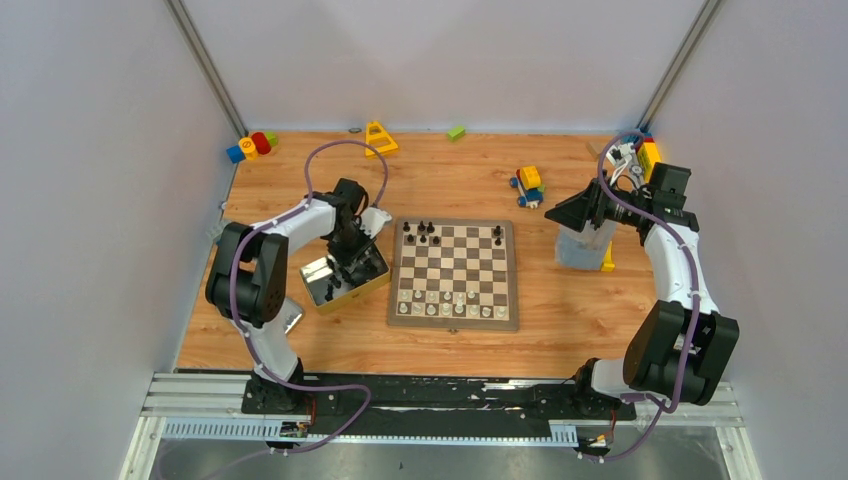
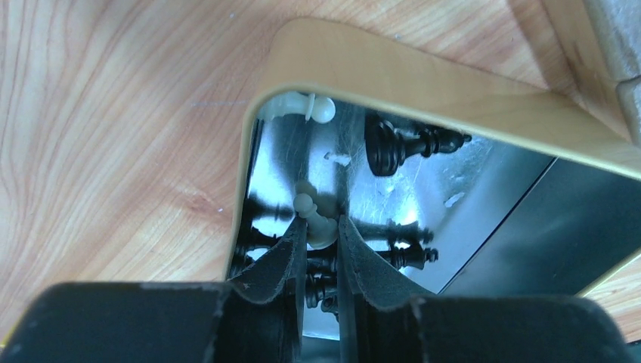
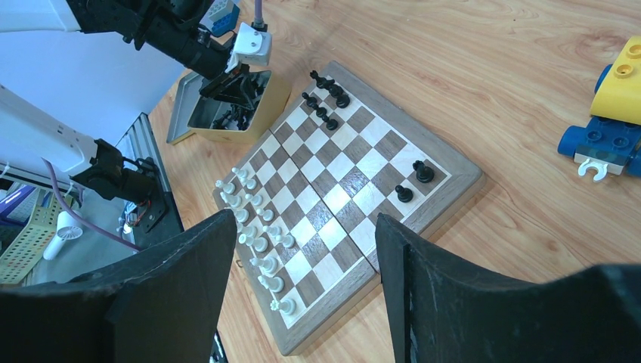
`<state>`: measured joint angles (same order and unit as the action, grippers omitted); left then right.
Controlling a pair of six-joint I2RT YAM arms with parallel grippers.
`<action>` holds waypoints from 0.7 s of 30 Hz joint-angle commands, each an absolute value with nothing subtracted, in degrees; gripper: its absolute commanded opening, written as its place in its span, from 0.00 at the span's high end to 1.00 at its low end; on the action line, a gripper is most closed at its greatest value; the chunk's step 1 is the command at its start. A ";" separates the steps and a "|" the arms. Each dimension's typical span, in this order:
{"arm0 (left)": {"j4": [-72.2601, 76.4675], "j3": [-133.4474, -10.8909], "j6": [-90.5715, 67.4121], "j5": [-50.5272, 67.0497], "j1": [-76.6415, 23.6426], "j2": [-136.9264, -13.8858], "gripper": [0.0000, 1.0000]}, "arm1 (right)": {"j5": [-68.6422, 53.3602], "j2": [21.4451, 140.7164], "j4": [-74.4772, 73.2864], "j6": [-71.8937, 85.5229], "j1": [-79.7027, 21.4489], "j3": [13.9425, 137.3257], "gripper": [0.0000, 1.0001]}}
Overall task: Set up the chess pieces on the board
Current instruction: Pick up the chess piece from the storage box.
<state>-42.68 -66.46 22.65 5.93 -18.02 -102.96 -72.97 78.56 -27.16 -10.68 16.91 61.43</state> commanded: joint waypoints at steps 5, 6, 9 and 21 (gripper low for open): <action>-39.98 -64.04 26.12 4.89 -18.14 -98.13 0.77 | -74.67 77.46 -25.32 -11.43 16.55 61.57 0.31; -39.99 -64.14 26.24 4.85 -18.16 -98.33 0.75 | -74.70 77.52 -25.27 -11.43 16.57 61.54 0.31; -39.72 -64.66 26.36 4.85 -18.15 -100.18 0.72 | -74.80 77.61 -25.23 -11.43 16.56 61.45 0.31; -38.59 -64.76 25.92 3.24 -18.15 -103.21 0.62 | -74.78 77.96 -25.14 -11.51 16.61 61.26 0.31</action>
